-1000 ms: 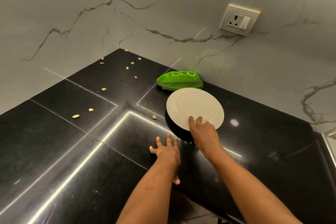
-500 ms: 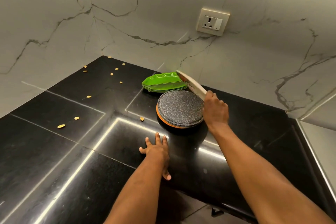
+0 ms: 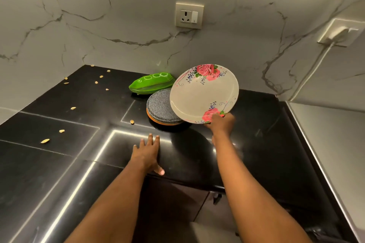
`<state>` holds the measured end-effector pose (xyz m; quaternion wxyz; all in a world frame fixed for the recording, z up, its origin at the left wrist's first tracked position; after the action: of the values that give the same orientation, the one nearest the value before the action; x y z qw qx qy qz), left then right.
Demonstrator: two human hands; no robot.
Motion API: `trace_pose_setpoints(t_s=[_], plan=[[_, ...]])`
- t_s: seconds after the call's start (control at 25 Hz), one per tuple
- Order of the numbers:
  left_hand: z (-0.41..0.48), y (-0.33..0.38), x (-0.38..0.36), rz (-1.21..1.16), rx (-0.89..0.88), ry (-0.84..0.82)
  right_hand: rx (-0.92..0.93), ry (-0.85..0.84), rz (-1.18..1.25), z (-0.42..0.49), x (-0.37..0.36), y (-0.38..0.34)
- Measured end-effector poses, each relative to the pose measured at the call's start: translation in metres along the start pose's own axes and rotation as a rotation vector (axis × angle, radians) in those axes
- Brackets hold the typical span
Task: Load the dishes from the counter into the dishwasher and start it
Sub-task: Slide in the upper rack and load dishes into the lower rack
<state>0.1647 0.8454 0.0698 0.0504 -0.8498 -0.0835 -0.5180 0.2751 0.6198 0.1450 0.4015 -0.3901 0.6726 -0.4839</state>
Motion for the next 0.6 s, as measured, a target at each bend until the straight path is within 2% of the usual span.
trace_pose_setpoints(t_s=[0.12,0.28,0.6], plan=[[-0.023,0.015,-0.003,-0.101,0.029,0.141,-0.09,-0.03,0.184,-0.022,0.041,0.005],[-0.062,0.045,-0.003,-0.12,0.08,0.324,-0.158,-0.047,0.255,-0.048,0.09,0.02],[-0.163,0.092,-0.049,-0.105,0.134,0.303,-0.253,-0.04,0.249,-0.121,0.187,0.065]])
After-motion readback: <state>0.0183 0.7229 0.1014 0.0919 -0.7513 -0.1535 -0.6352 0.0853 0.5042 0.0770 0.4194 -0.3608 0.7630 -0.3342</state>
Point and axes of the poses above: each hand's wrist, its own z-axis towards the middle knuckle, its own x-axis out of the back of the hand, y = z × x, the point moved 6 cm from there along z, towards the middle knuckle, and after that the axes turned 7 degrees about z, right-handed, at the moved point
